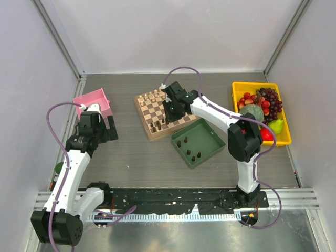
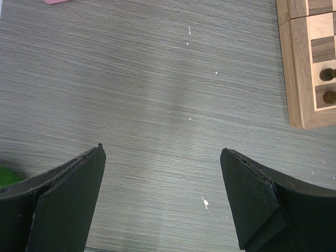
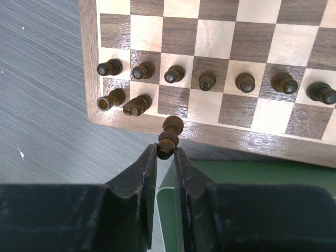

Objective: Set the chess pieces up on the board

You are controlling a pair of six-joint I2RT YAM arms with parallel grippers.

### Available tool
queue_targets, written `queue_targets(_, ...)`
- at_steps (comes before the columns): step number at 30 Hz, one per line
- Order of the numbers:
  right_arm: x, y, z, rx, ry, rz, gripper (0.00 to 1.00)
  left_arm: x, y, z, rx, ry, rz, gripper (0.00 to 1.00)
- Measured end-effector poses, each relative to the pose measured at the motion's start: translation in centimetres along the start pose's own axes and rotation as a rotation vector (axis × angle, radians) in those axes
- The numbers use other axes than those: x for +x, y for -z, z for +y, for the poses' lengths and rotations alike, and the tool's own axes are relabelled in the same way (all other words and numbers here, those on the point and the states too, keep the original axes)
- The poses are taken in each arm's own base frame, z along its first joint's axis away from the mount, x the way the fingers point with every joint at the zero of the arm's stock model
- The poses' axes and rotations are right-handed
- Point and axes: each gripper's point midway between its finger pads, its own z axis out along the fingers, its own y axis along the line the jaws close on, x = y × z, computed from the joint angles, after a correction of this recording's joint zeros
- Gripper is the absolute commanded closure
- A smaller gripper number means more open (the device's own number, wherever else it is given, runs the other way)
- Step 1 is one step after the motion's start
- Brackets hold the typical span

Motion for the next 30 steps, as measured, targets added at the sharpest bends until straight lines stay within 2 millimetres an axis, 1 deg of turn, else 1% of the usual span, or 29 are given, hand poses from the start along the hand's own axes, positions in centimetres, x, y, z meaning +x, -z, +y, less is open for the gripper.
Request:
queue_targets(3,0.1,-0.7,0.2,-0.002,0.002,0.012,0.78,0.0,0.0,0.0,0.000,0.000,0.000,0.01)
queue_targets(10,1.3,-2.7,0.1,0.008,0.005,0.057,0.78,0.0,0.0,0.0,0.000,0.000,0.000,0.01)
queue_targets(14,1.4,-3.4,0.1,0.010,0.007,0.066,0.78,0.0,0.0,0.0,0.000,0.000,0.000,0.01)
queue_targets(21,1.0,-3.4,0.2,0.008,0.008,0.056,0.77,0.0,0.0,0.0,0.000,0.000,0.000,0.01)
queue_targets(30,1.0,-3.9,0.2,0.010,0.007,0.061,0.72,0.0,0.0,0.0,0.000,0.000,0.000,0.01)
